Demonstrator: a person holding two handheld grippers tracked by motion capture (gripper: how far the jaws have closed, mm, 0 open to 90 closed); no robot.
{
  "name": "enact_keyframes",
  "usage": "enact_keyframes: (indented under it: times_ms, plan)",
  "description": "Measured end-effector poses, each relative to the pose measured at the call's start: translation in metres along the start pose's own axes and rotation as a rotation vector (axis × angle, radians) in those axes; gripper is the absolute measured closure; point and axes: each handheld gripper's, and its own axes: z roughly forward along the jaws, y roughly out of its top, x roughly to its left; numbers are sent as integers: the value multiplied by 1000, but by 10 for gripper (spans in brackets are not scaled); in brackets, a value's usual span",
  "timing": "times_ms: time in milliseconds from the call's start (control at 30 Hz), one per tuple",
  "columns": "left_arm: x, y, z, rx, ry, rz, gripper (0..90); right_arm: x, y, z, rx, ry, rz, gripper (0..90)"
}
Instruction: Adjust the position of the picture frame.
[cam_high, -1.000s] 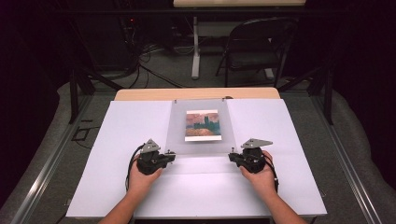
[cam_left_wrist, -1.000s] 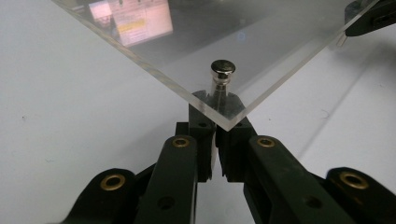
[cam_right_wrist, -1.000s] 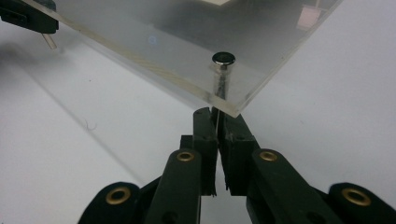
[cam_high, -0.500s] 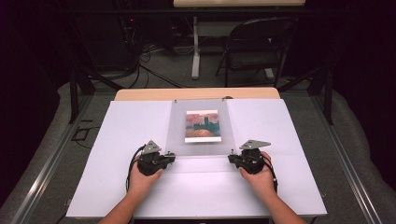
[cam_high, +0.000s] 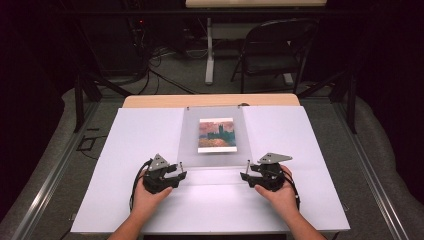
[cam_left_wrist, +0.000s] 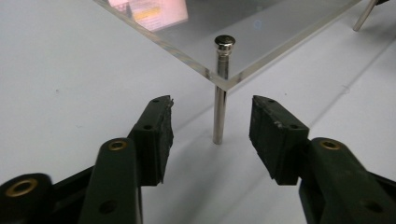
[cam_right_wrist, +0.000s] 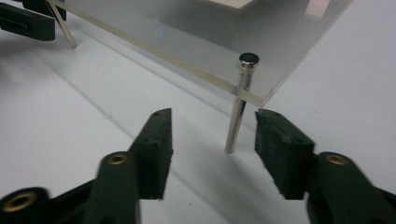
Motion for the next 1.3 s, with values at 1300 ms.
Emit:
enact_keyframes:
  times_ms: [1300]
  plan:
    - [-5,-3,-48,-65,-60,-72,391,4,-5,-44,-24,-42,-59,378]
